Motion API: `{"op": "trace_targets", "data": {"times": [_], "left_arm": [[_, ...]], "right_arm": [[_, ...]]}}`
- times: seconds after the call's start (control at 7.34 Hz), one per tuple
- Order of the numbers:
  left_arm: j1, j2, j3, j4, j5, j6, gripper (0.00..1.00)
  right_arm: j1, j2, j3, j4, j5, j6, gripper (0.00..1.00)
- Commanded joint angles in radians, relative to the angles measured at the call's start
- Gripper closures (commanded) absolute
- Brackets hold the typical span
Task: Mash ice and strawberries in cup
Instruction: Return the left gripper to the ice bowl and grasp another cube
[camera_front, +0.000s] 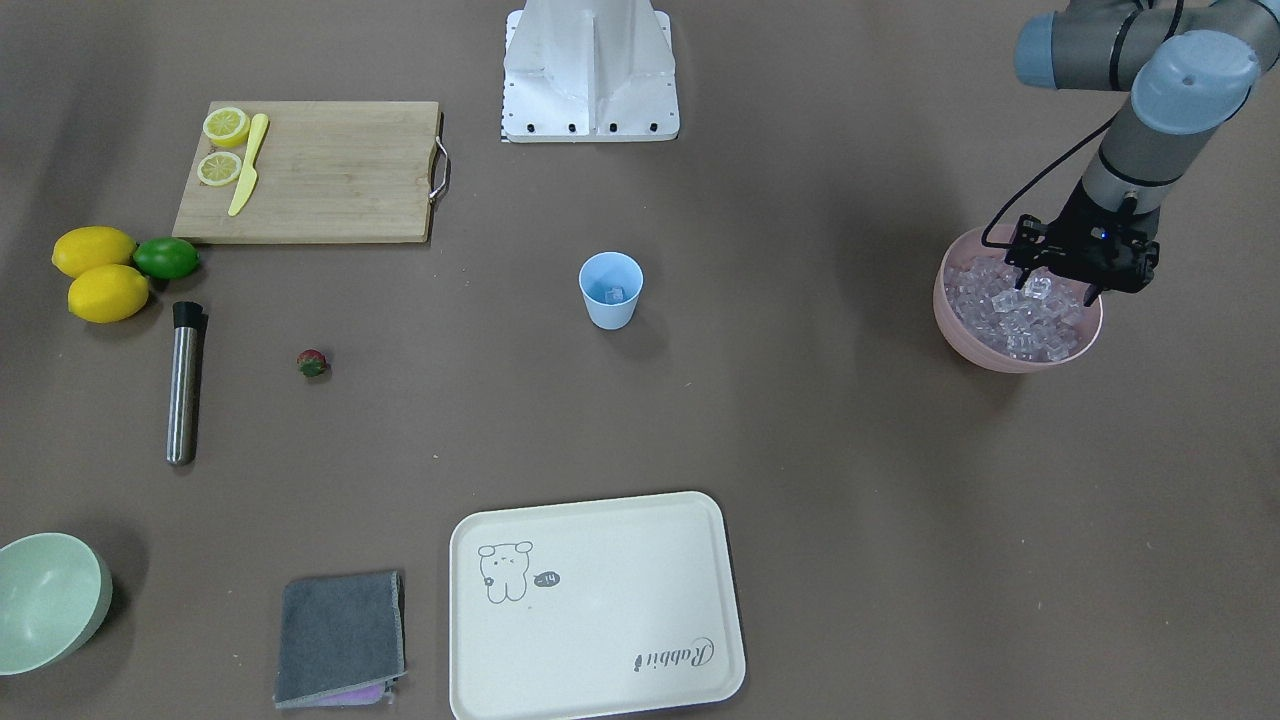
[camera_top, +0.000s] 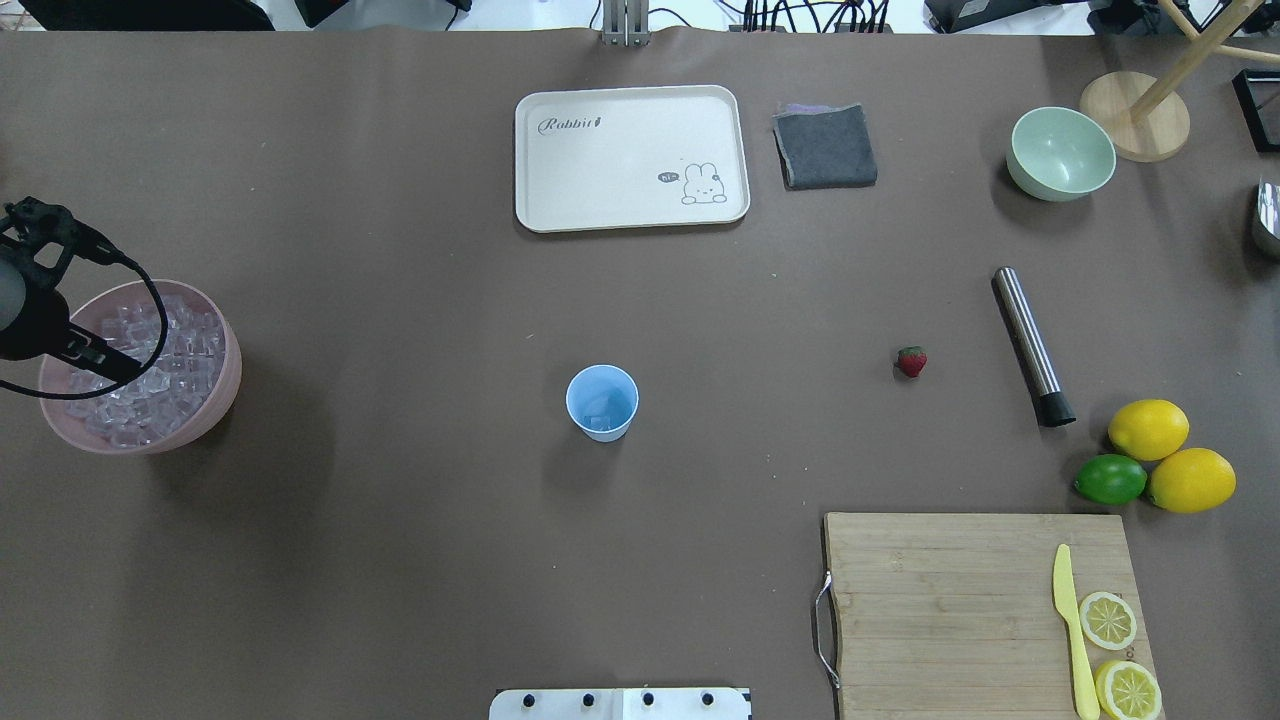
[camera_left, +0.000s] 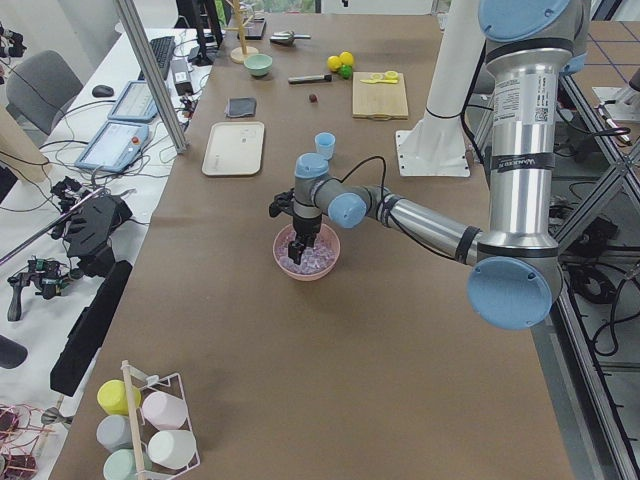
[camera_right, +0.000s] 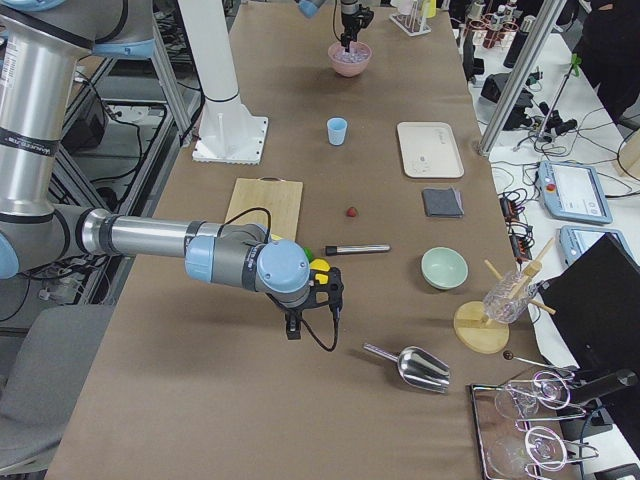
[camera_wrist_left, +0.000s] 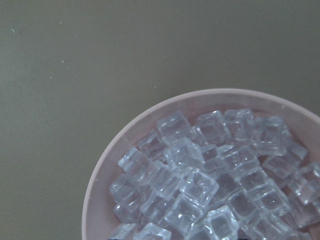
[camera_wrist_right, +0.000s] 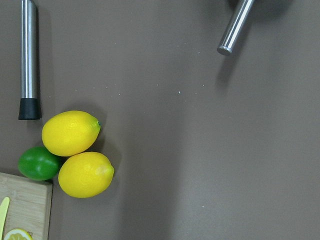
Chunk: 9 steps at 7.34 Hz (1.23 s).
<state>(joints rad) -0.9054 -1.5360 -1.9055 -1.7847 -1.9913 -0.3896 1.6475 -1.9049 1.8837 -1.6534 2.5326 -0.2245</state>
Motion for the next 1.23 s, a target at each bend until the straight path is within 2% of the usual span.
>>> {"op": "trace_targets", "data": {"times": [0.0,0.82,1.09], "left_arm": [[0.002,0.001,0.005,0.002,-0.017,-0.046,0.19],[0.014,0.008,0.014,0.002,-0.047,-0.156,0.26],[0.017,0.008,0.016,0.002,-0.049,-0.176,0.33]], "right_arm": [[0.000,0.004,0.002,0.000,0.000,0.001,0.00],[0.000,0.009,0.000,0.000,0.000,0.004,0.00],[0.000,0.007,0.000,0.000,0.000,0.004,0.00]]}}
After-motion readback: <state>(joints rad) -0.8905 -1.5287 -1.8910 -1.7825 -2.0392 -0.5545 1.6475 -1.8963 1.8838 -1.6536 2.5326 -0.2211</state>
